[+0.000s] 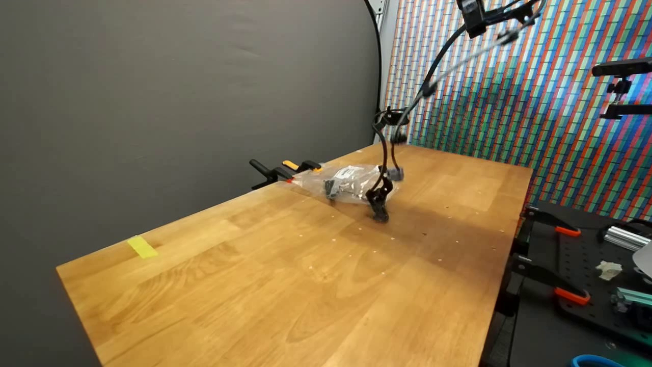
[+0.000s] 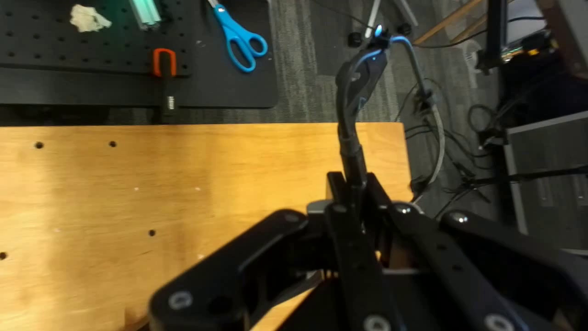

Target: Remove the cable from the plastic

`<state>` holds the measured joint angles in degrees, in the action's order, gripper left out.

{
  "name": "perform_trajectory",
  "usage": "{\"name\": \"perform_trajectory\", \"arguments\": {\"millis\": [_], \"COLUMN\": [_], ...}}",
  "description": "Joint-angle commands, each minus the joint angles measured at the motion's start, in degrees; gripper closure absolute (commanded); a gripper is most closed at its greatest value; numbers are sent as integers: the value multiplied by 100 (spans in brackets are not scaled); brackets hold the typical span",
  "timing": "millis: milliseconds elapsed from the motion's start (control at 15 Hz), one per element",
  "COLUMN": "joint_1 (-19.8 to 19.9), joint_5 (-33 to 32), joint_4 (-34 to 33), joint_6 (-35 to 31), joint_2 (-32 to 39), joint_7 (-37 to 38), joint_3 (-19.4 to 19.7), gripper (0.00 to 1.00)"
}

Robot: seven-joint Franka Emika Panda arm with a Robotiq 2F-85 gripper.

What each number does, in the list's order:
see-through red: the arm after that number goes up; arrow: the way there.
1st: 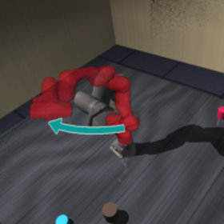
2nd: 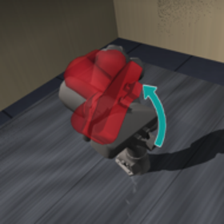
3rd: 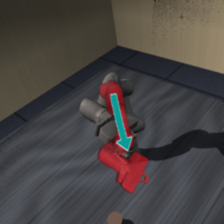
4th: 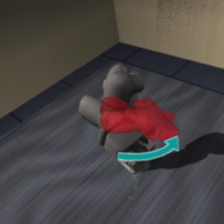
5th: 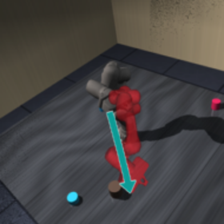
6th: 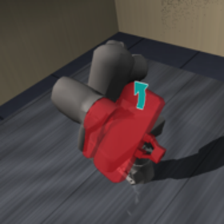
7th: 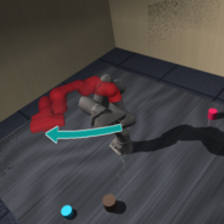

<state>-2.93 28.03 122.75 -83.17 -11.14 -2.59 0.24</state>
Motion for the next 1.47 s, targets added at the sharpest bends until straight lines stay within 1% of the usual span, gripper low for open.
{"name": "perform_trajectory", "arguments": {"millis": [0, 200, 333, 467, 533, 667, 800, 933, 1133, 1267, 1400], "joint_1": [-132, -208, -268, -327, -351, -371, -382, -381, -346, -310, -262], "joint_5": [896, 1573, 1717, 1614, 1439, 1152, 711, 199, -688, -1317, -1960], "joint_4": [-694, -1010, -1082, -1086, -1056, -1059, -936, -822, -592, -440, -361], "joint_6": [568, 486, 108, -540, -1005, -1637, -2186, -2600, -2969, -3036, -2968], "joint_2": [421, 633, 635, 548, 485, 485, 419, 356, 193, 45, -70], "joint_7": [153, 624, 1013, 1261, 1385, 1599, 1883, 2210, 2723, 3143, 3623], "joint_3": [-130, -346, -541, -711, -788, -878, -946, -978, -972, -982, -1010], "gripper": [97, 97, 97, 97, 97, 97, 97, 97, 97, 97, 97]}}
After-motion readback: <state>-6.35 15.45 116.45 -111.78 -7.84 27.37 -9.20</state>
